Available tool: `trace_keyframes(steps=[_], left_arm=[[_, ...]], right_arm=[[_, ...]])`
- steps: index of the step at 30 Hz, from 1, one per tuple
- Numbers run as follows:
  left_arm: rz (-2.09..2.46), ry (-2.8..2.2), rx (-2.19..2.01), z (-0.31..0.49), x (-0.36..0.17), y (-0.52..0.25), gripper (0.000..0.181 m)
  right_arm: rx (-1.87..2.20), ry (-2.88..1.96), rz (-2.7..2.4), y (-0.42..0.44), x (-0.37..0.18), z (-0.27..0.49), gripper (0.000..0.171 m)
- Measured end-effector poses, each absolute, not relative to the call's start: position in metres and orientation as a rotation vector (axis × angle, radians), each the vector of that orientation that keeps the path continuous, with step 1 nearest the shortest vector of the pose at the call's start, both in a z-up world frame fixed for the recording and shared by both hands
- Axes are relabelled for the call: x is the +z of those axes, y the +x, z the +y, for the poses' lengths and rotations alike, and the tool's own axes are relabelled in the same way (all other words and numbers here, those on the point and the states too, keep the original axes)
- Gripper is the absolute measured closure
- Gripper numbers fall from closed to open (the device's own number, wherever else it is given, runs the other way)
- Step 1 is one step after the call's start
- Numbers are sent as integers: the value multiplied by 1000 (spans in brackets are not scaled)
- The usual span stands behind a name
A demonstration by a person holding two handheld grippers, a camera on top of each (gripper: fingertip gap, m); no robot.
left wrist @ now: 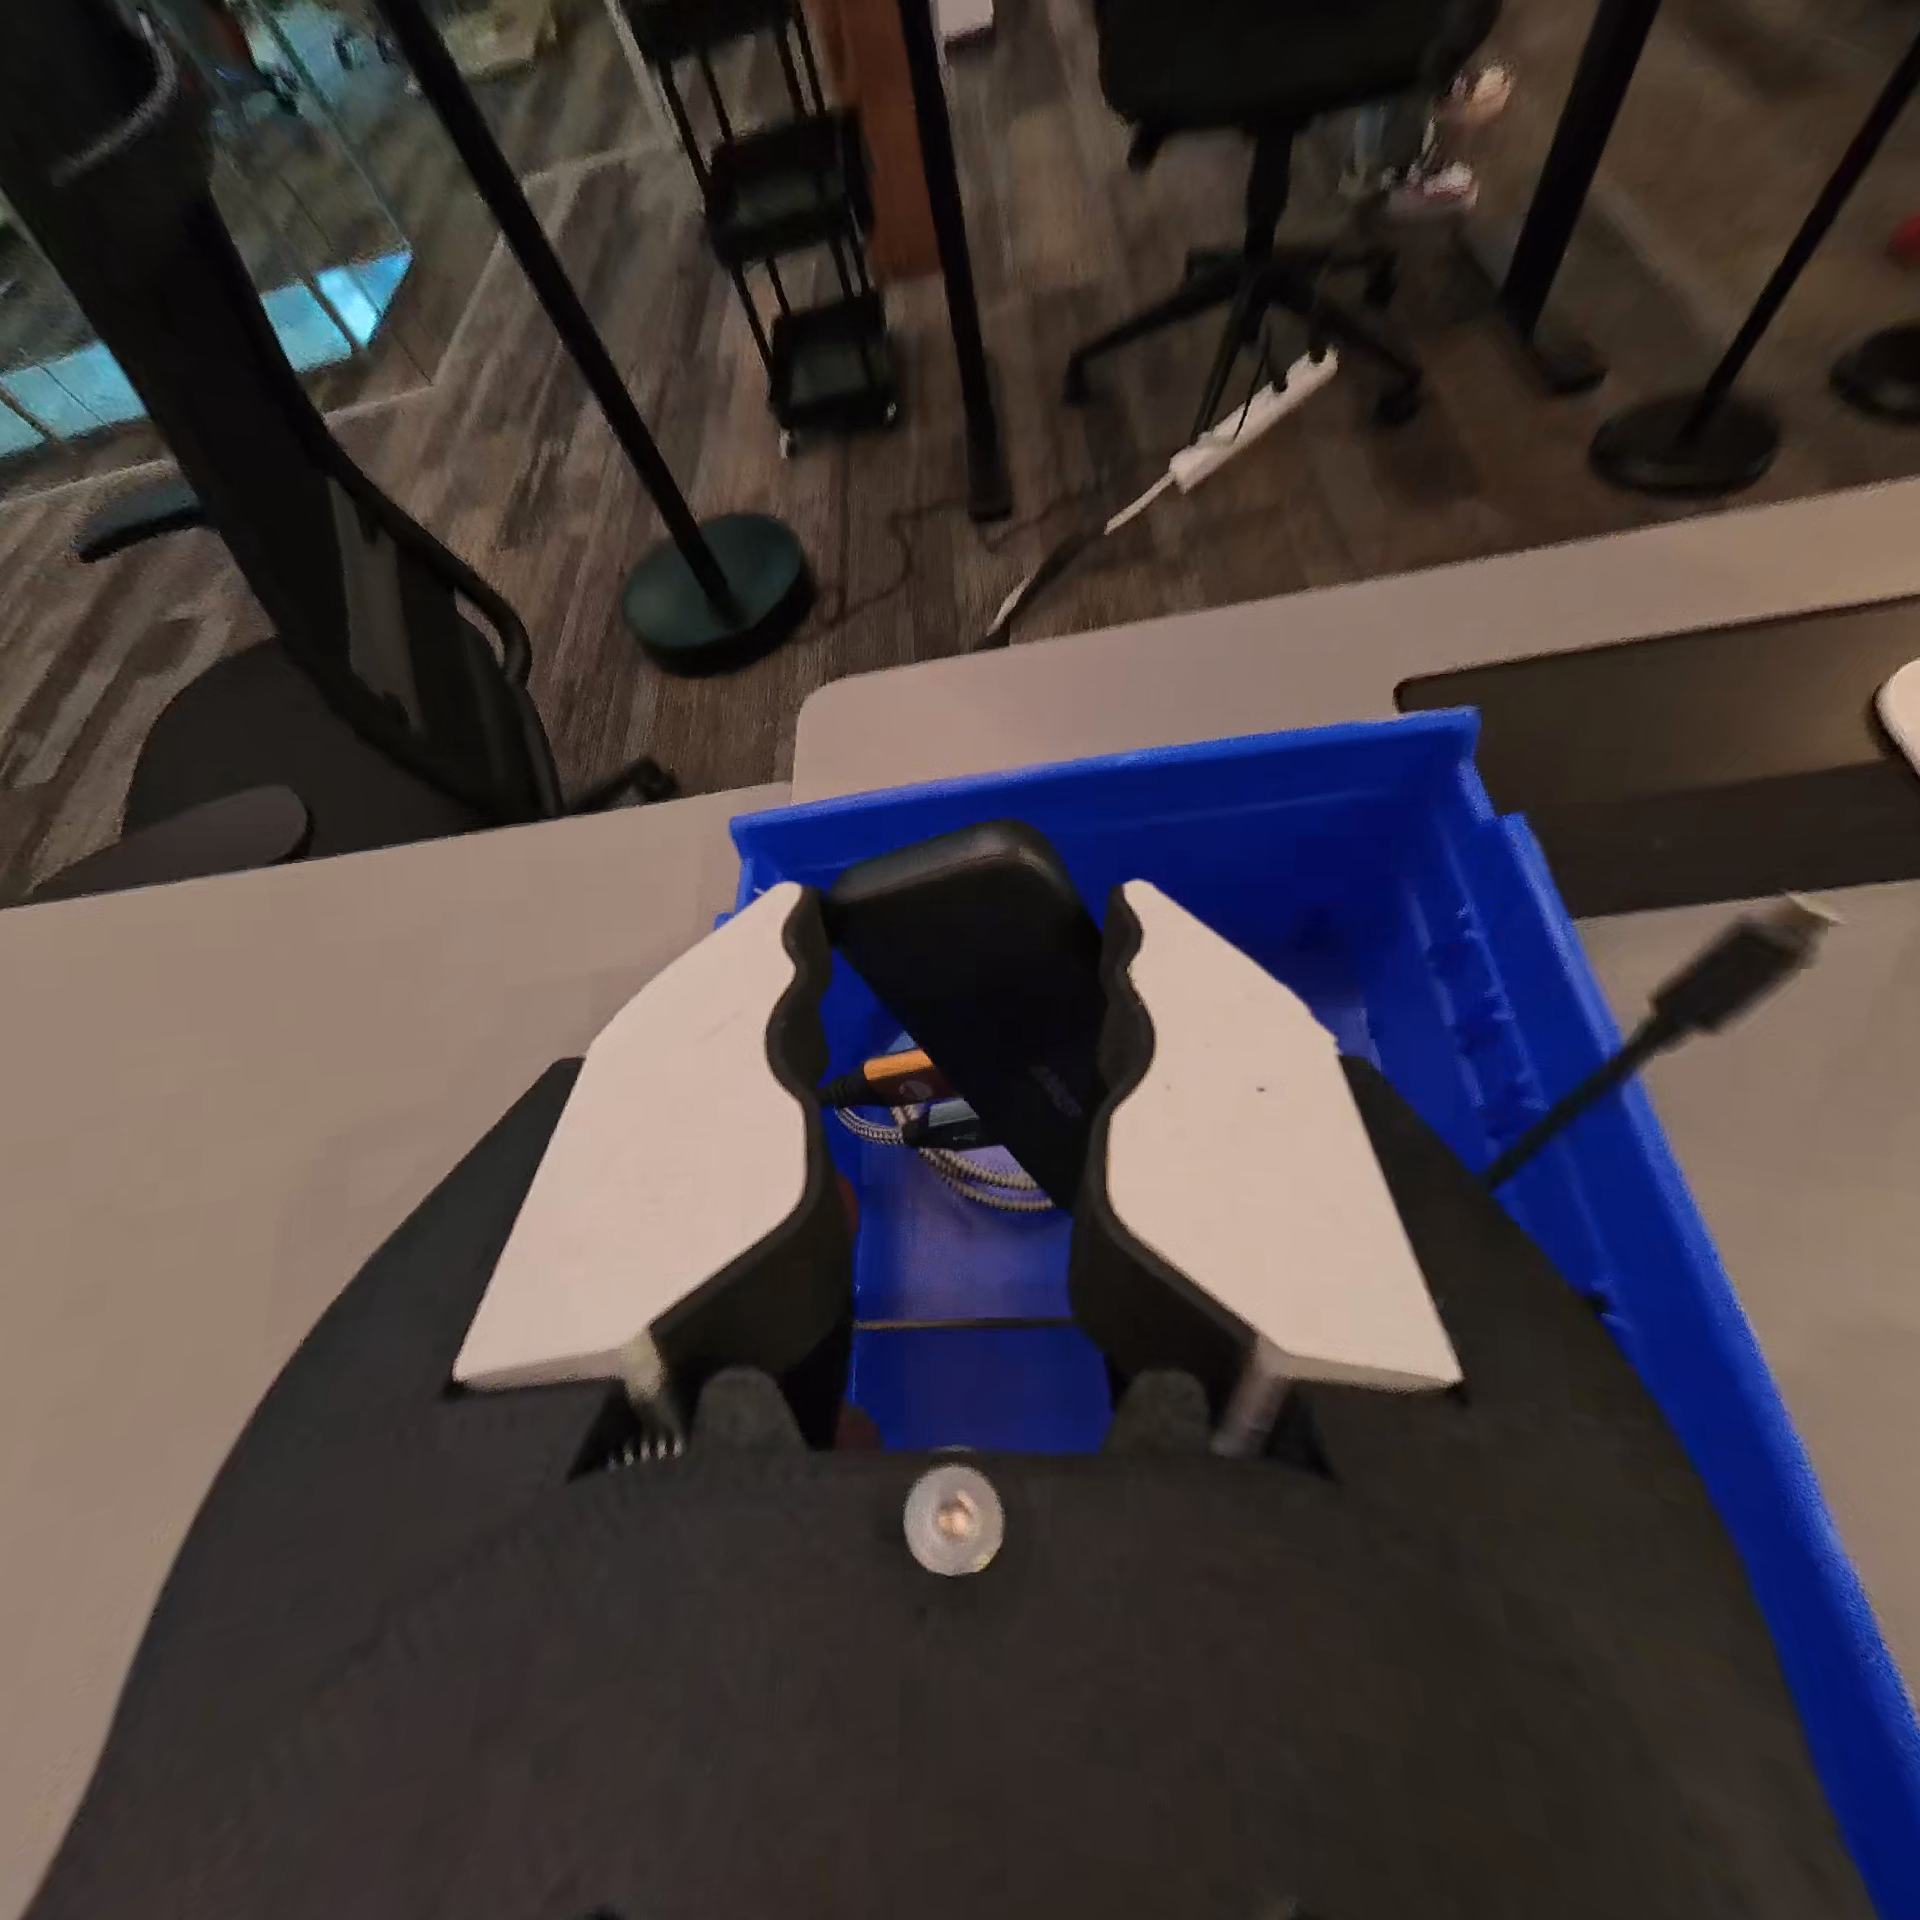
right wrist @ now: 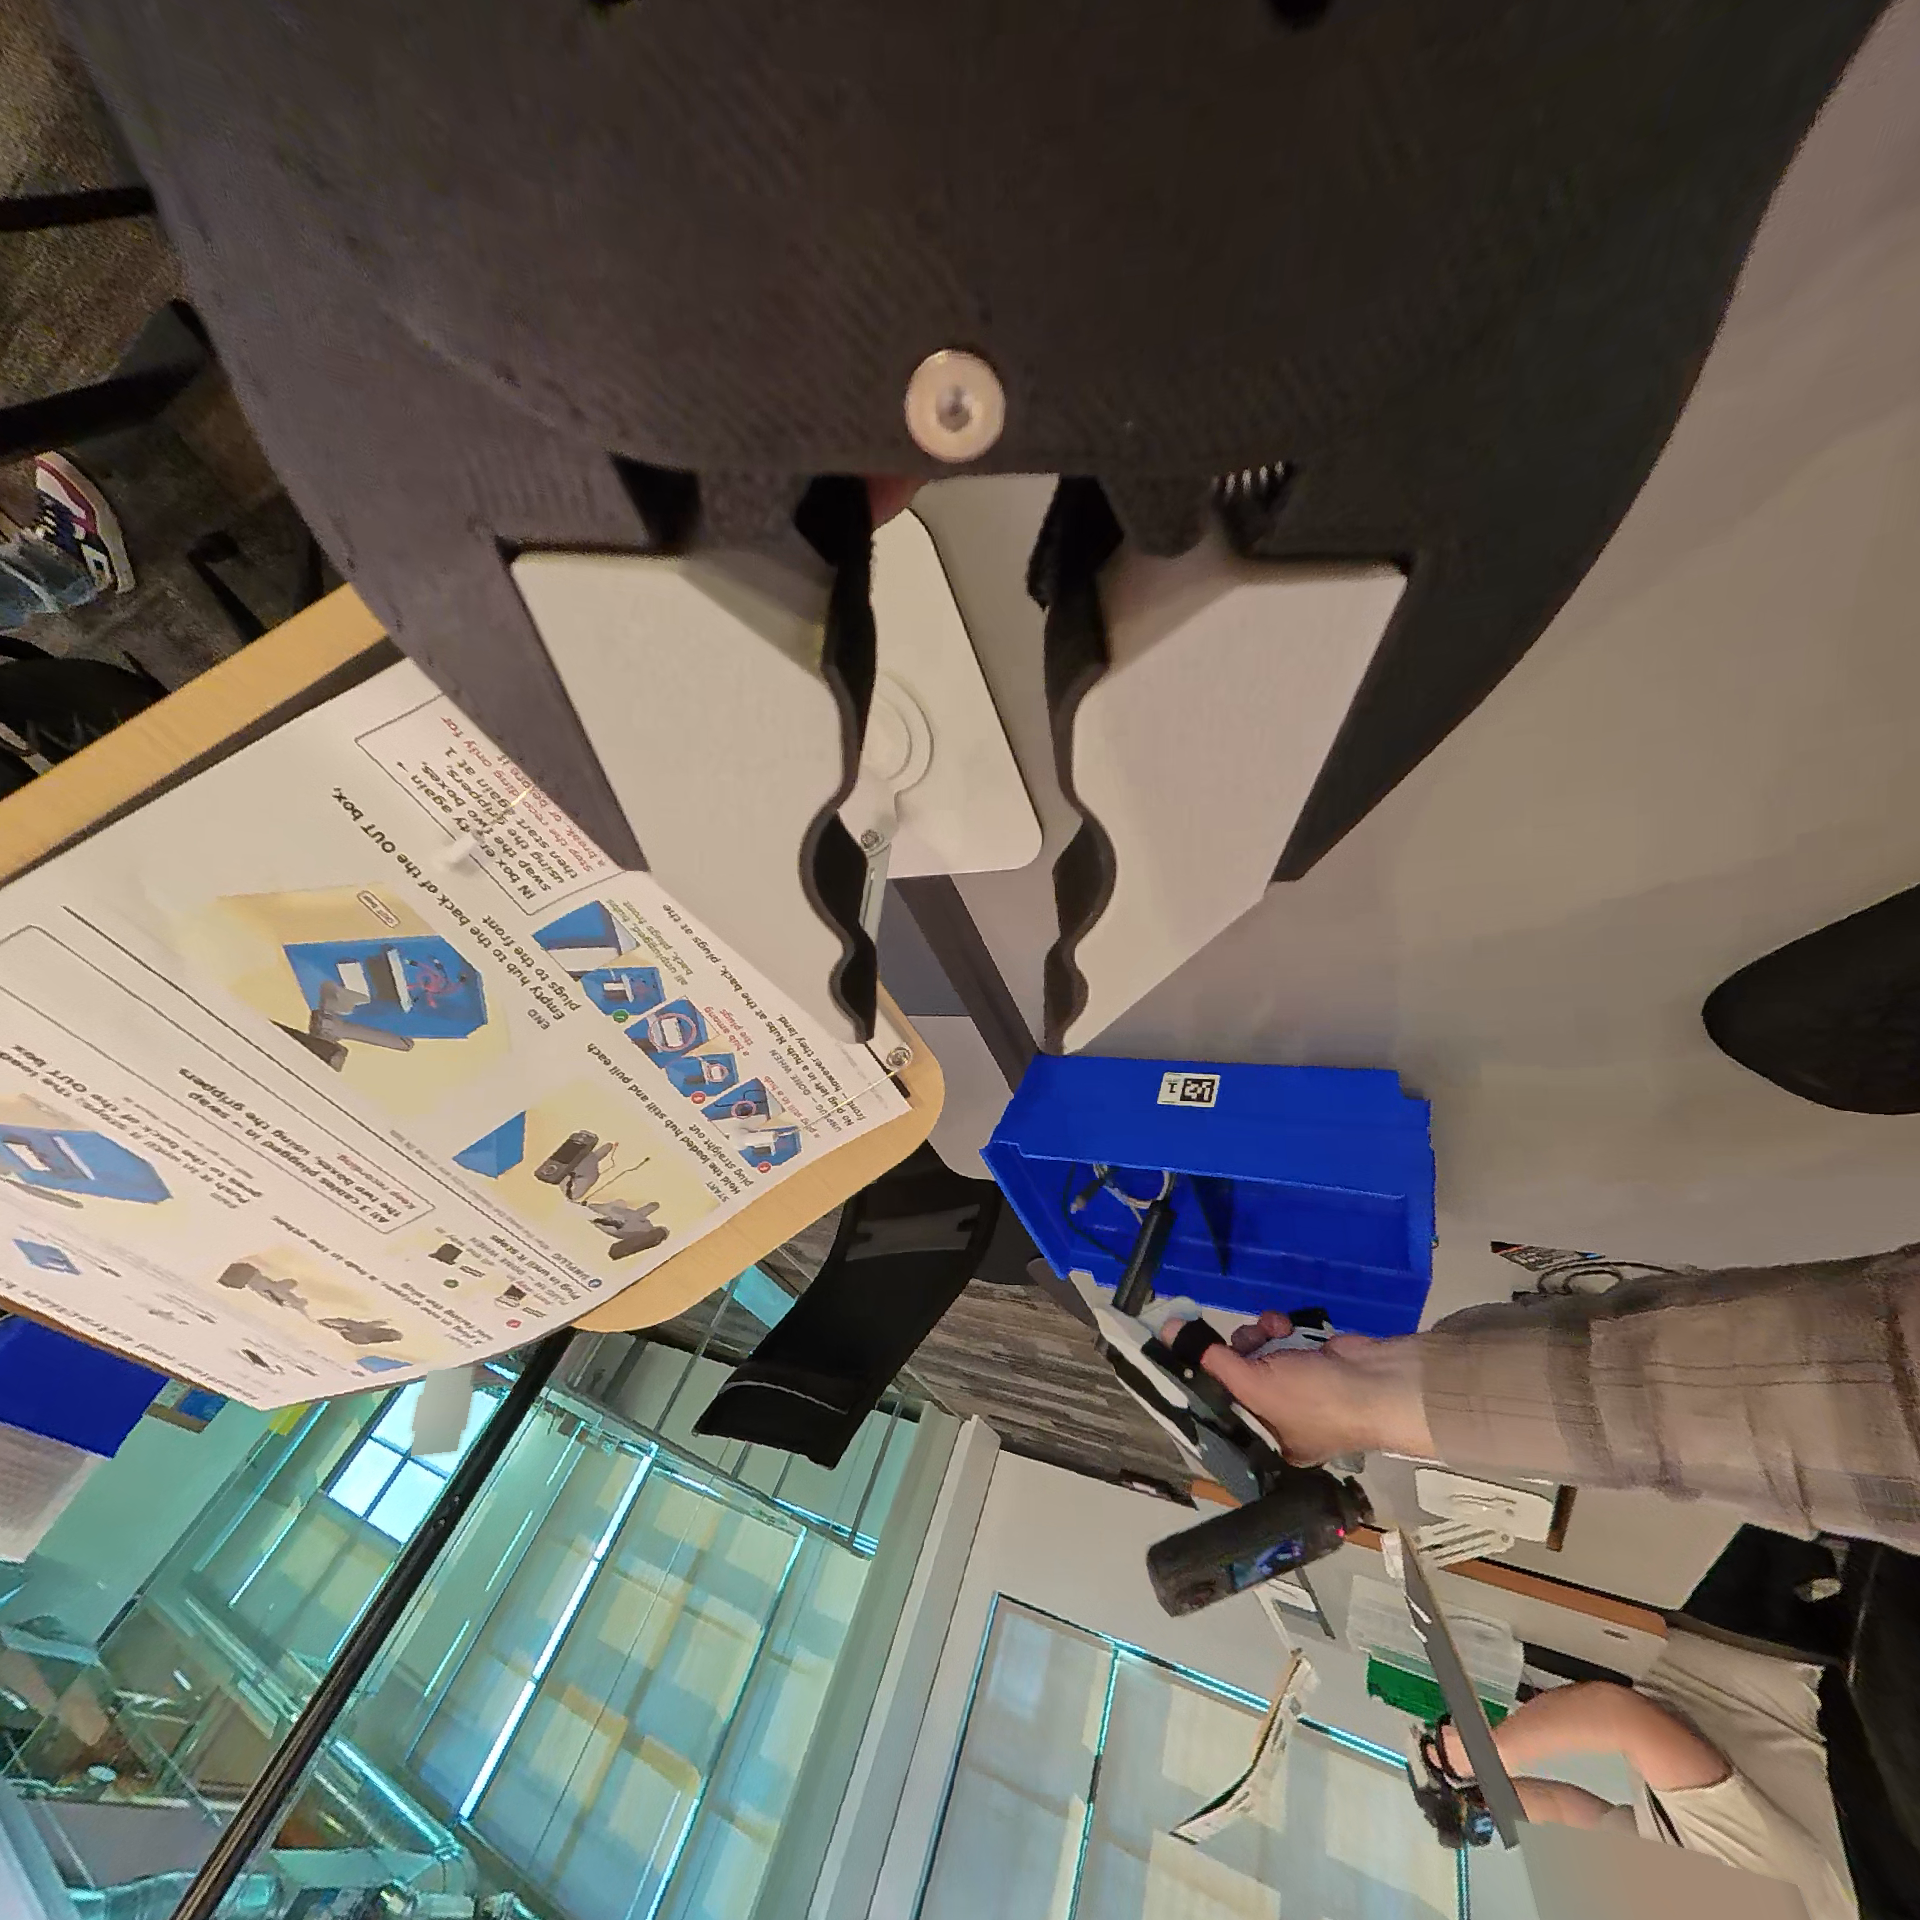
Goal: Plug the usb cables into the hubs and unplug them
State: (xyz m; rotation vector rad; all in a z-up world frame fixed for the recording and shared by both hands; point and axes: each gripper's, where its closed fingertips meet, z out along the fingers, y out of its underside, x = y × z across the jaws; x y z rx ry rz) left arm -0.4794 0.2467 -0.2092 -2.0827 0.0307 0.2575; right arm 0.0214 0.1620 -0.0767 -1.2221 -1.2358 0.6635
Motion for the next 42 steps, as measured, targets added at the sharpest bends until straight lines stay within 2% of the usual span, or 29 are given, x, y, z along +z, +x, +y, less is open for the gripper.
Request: trace_keyframes(steps=[11,20,42], left_arm=[[21,-1823,118,224,-168,-463,132],[34,-1755,104,218,-152,-462,132],[129,-1638,145,209,-74,-439,132]], right_arm=[[681,-1209,-1301,-5,-89,154,141],[669,-1218,-1370,-28,-104,149,141],[674,-1210,-1378,-34,-106,147,141]])
